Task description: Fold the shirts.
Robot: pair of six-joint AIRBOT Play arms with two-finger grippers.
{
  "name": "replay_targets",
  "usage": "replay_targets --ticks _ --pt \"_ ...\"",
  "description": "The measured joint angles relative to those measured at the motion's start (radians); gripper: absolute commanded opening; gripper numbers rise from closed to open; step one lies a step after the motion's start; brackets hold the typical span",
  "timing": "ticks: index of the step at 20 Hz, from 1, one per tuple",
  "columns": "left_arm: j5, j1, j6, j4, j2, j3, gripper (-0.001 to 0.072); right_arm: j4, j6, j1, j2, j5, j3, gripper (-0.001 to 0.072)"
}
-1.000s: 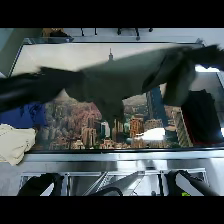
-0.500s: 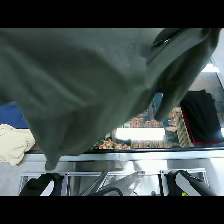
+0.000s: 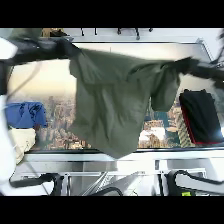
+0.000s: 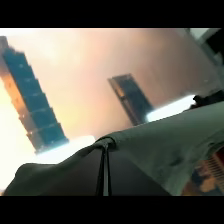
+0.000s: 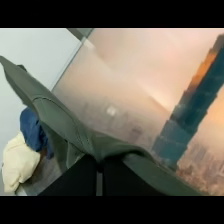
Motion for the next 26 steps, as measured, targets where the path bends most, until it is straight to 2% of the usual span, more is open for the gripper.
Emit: replay_targets --ticks 1,2,3,4,7,8,9,10,13,16,20,24,25,26 --pt "0.042 -0.018 0.016 -0.002 -0.078 0.000 0.0349 0.000 -0.024 0.021 -0.063 -0.031 -0.030 0.0024" --pt "0.082 -0.031 0.027 -0.002 -0.148 0.000 0.0687 0.000 -0.044 0.041 -0.128 -0.062 -0.051 0.0160" --pt "0.110 -0.039 0.034 -0.002 -0.200 0.000 0.0682 0.000 -0.059 0.056 -0.184 -0.090 -0.064 0.0344" --pt "0.129 -0.043 0.037 -0.003 -0.241 0.000 0.0682 0.002 -0.072 0.067 -0.240 -0.124 -0.072 0.0452" --pt "0.100 -0.016 0.045 -0.003 -0.287 0.002 0.0682 -0.011 -0.106 0.051 -0.339 -0.184 -0.058 0.0468" --pt "0.063 0.006 0.045 -0.003 -0.279 0.002 0.0681 -0.029 -0.117 0.030 -0.354 -0.196 -0.039 0.0507" --pt "0.008 0.031 0.036 -0.003 -0.262 0.002 0.0681 -0.062 -0.119 0.008 -0.366 -0.208 -0.015 0.0619" --pt "-0.041 0.053 0.018 -0.003 -0.244 0.000 0.0681 -0.108 -0.113 -0.016 -0.375 -0.214 0.010 0.0652" --pt "-0.216 0.109 -0.048 -0.001 -0.165 -0.061 0.0680 -0.280 -0.050 -0.068 -0.402 -0.251 0.083 0.0652" --pt "-0.312 0.123 -0.094 0.035 -0.057 -0.253 0.0680 -0.401 -0.016 -0.087 -0.442 -0.277 0.121 0.0651" --pt "-0.327 0.103 -0.126 0.078 0.098 -0.613 0.0680 -0.455 -0.015 -0.079 -0.489 -0.285 0.138 0.0641" --pt "-0.271 0.040 -0.168 0.091 0.249 -0.928 0.0680 -0.470 -0.053 -0.042 -0.503 -0.288 0.158 0.0638" --pt "-0.245 0.021 -0.182 0.092 0.282 -0.988 0.0679 -0.475 -0.058 -0.029 -0.505 -0.288 0.163 0.0586" --pt "-0.213 0.000 -0.198 0.095 0.315 -1.046 0.0679 -0.475 -0.062 -0.017 -0.506 -0.291 0.167 0.0402"
